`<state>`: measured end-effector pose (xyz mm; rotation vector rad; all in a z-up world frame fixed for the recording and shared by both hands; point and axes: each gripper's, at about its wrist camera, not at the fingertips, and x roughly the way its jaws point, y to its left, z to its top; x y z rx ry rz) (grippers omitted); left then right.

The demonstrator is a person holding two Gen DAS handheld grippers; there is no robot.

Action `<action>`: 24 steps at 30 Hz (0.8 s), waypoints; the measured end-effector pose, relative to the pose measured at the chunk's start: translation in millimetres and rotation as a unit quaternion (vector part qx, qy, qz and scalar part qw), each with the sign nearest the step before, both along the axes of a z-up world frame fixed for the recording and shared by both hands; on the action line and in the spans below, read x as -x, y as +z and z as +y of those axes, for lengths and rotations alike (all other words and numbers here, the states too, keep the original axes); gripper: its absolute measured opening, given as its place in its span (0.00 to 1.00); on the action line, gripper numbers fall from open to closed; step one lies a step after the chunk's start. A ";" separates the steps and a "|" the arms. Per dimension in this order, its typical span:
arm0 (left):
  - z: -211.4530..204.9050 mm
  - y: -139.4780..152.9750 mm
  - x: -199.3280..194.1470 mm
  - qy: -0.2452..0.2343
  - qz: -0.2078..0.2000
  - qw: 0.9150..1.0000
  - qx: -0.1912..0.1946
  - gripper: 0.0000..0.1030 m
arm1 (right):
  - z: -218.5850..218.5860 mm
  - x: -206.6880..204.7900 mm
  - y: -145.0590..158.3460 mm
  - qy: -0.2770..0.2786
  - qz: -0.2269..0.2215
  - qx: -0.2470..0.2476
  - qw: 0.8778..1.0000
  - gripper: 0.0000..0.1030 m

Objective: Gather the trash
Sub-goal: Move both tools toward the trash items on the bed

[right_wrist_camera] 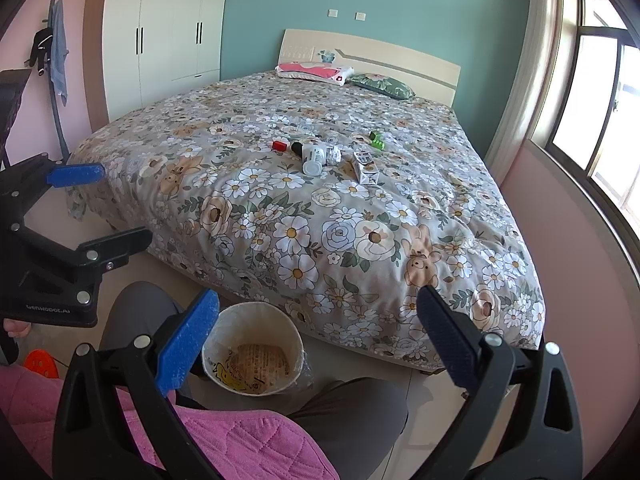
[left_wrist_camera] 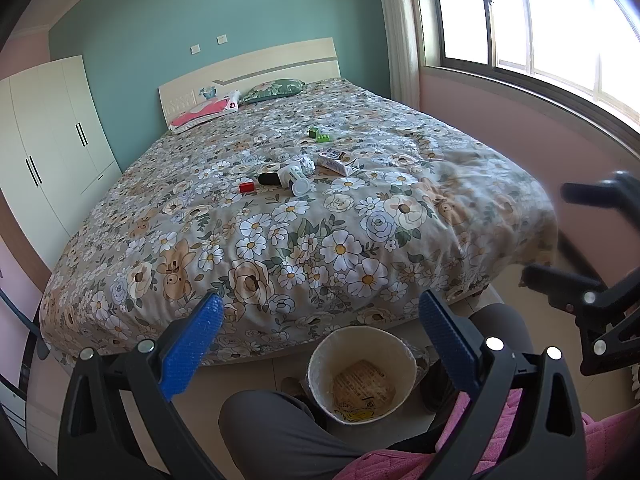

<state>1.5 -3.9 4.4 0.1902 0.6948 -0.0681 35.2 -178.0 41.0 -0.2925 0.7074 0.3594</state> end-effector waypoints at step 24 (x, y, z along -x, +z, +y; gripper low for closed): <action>24.3 7.7 -82.9 0.027 0.003 1.000 0.007 0.97 | -16.4 -82.4 6.8 -0.047 -0.006 -0.035 0.998 0.94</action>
